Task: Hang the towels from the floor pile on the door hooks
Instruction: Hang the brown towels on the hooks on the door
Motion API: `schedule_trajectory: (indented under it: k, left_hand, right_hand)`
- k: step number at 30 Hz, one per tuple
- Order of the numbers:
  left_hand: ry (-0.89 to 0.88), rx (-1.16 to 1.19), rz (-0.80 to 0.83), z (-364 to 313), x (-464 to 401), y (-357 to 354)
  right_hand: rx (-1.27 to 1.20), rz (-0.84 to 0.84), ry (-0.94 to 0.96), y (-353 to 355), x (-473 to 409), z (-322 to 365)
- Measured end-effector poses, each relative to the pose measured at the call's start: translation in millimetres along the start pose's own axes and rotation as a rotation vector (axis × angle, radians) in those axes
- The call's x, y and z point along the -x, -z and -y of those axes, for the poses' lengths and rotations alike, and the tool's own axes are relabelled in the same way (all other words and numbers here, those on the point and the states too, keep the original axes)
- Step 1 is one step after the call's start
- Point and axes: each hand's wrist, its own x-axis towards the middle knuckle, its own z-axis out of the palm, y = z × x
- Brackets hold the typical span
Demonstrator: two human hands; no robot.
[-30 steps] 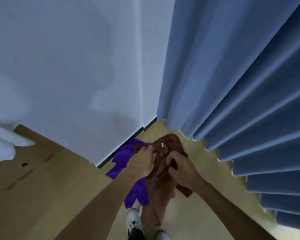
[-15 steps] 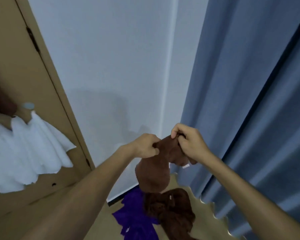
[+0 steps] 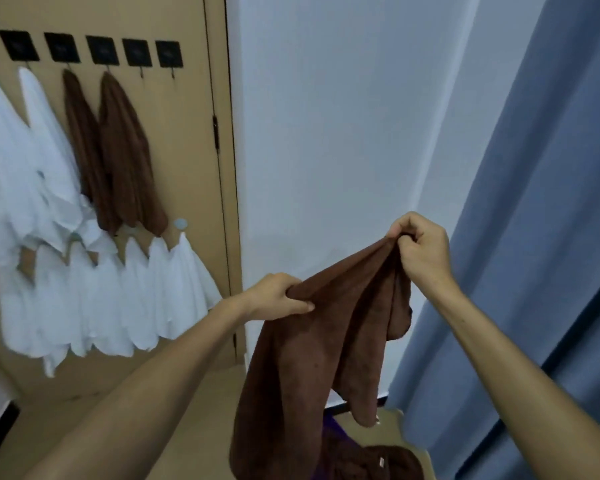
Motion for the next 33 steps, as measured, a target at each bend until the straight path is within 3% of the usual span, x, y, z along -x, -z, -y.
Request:
schedule_trajectory:
  k: [3,9,12,16,21,25,28,30,33]
  left_hand:
    - [0.011,0.123,-0.011,11.6,25.9,29.9]
    - [0.122,0.284,0.127,35.9,70.2,90.8]
    - [0.17,0.202,0.011,56.5,85.7,119.4]
    - [0.143,-0.28,-0.215,89.6,90.0,149.2]
    - [0.175,-0.393,-0.528,104.6,85.6,172.4]
    - [0.301,-0.141,-0.623,102.9,81.0,187.0]
    - [0.326,0.286,-0.574,108.6,79.0,191.0]
    - [0.347,0.435,-0.559,112.1,73.7,197.6]
    - [0.459,0.535,-0.534,121.4,72.7,213.9]
  right_hand:
    - [0.034,-0.004,-0.041,-23.0,-5.8,1.3]
    - [0.016,0.028,-0.102,-92.1,-11.0,12.3]
    - [0.046,0.037,-0.098,-124.6,-16.8,26.6]
    - [0.095,0.048,-0.101,-161.4,-21.7,37.4]
    - [0.232,0.221,-0.167,-202.6,-18.5,41.3]
    - [0.325,0.482,-0.096,-238.1,-8.4,68.9]
    - [0.006,0.662,-0.079,-268.4,3.8,112.5]
    - [-0.045,0.791,-0.074,-288.5,8.8,139.3]
    - [0.1,0.789,-0.018,-317.4,10.4,163.4]
